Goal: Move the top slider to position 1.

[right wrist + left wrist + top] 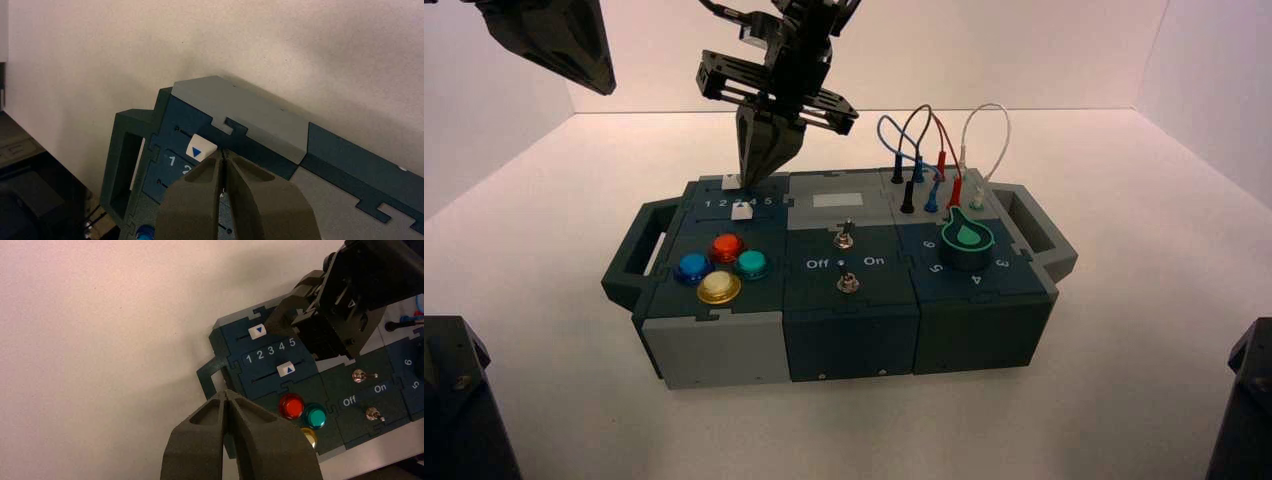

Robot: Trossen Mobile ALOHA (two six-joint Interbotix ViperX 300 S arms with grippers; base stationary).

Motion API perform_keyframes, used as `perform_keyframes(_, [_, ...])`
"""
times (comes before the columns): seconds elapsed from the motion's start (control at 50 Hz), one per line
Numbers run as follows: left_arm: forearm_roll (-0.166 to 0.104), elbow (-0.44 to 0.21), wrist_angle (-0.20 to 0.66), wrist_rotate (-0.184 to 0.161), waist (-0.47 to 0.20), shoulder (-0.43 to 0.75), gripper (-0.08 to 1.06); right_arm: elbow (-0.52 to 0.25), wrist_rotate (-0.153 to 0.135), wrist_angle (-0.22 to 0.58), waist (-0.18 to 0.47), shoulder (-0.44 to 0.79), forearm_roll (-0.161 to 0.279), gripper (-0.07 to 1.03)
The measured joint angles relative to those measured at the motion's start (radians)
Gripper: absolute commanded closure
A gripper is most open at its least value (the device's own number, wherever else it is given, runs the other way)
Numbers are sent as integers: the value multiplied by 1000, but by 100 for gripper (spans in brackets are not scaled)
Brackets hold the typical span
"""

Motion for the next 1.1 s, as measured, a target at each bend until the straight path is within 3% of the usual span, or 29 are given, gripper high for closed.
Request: perform_keyframes(1.1, [0,3,0,2,0,17,101,-67,0,37,20,44,31,99])
